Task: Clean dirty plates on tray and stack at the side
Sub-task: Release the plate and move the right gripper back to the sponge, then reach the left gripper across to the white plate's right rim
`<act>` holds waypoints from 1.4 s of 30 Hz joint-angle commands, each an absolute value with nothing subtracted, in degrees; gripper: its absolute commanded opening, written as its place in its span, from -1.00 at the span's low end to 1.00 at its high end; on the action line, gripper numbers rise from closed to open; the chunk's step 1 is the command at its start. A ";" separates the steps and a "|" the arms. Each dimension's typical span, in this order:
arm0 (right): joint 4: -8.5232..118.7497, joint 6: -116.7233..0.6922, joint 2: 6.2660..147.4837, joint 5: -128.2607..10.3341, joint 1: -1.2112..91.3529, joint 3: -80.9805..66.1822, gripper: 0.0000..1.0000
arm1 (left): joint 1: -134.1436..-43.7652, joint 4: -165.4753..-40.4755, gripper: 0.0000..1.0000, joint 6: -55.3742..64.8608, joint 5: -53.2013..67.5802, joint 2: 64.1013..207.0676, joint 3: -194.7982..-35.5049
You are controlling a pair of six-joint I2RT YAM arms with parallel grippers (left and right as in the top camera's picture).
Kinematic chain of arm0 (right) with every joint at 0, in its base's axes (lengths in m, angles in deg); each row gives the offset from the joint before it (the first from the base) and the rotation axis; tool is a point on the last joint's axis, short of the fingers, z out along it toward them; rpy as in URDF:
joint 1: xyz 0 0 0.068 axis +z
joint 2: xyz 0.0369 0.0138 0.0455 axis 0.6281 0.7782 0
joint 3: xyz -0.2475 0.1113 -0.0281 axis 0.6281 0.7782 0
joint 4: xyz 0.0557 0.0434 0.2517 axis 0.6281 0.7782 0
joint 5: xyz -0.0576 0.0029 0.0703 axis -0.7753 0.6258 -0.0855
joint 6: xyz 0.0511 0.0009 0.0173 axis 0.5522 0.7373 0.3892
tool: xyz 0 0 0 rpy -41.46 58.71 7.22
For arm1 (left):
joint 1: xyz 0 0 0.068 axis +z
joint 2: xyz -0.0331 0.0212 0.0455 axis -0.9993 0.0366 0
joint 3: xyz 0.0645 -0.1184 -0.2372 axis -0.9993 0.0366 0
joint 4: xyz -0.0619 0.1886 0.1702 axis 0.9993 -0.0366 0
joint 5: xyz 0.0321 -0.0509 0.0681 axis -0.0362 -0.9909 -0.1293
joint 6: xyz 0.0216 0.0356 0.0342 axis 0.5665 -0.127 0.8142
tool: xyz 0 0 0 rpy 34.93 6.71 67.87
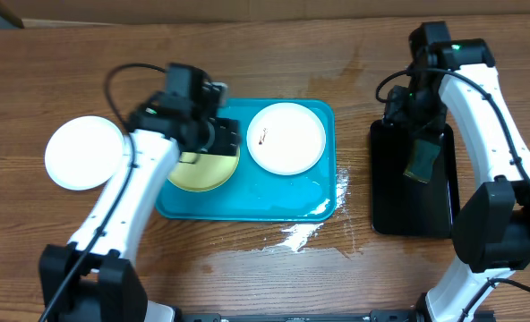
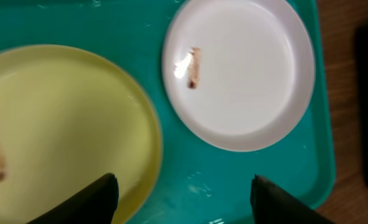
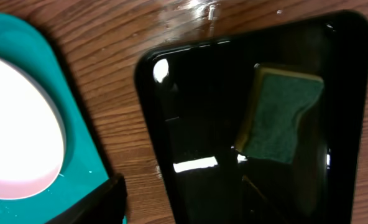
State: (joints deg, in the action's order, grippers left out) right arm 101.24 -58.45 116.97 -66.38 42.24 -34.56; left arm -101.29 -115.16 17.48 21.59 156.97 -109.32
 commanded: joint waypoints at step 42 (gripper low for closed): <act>102.12 -56.51 115.73 -65.68 31.38 -35.37 1.00 | -129.29 -98.35 -0.20 10.33 39.34 186.46 -124.24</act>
